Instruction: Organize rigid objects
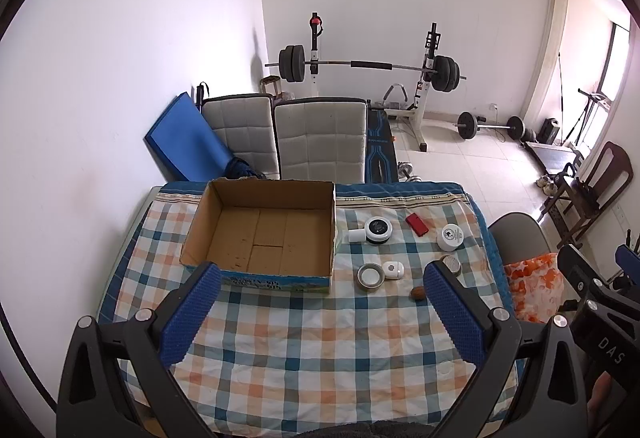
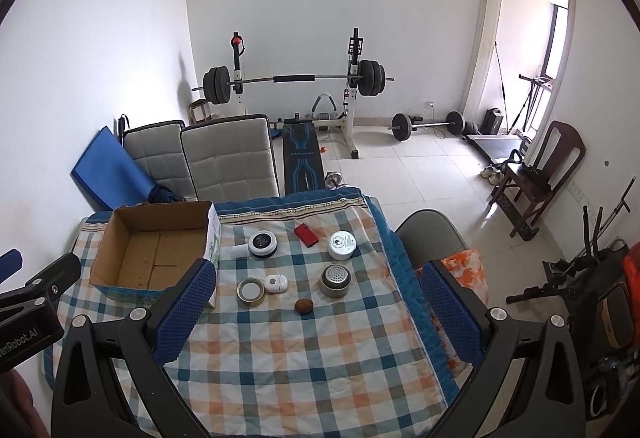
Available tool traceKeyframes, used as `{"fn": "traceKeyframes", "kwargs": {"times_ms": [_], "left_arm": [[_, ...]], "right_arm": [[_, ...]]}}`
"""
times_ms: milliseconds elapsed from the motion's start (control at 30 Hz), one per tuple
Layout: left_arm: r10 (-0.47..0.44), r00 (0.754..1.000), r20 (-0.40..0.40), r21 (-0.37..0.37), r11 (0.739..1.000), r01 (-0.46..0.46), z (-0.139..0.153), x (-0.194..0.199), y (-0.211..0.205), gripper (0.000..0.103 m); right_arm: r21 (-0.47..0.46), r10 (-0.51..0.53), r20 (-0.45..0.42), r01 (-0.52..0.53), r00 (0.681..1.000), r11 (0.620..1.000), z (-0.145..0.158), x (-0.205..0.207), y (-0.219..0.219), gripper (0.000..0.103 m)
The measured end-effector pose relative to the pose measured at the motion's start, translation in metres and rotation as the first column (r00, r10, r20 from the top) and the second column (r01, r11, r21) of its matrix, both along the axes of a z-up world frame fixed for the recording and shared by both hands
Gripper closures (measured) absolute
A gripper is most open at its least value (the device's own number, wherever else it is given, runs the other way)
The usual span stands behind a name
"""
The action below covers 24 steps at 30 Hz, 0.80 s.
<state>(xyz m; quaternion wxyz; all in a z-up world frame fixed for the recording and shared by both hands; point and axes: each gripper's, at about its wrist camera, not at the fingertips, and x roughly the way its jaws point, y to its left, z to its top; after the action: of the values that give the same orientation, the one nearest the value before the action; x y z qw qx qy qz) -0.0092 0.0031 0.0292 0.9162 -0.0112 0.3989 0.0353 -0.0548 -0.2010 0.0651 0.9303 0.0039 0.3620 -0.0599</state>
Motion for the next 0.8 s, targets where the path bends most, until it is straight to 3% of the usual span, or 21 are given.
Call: {"fn": "traceKeyframes", "kwargs": {"times_ms": [800], "left_arm": [[-0.015, 1.0, -0.008, -0.01, 1.0, 0.015, -0.0026, 0.0016, 0.0002, 0.0]], "right_arm": [[-0.005, 0.001, 0.014, -0.001, 1.0, 1.0, 0.0034, 0.0018, 0.0013, 0.0]]}}
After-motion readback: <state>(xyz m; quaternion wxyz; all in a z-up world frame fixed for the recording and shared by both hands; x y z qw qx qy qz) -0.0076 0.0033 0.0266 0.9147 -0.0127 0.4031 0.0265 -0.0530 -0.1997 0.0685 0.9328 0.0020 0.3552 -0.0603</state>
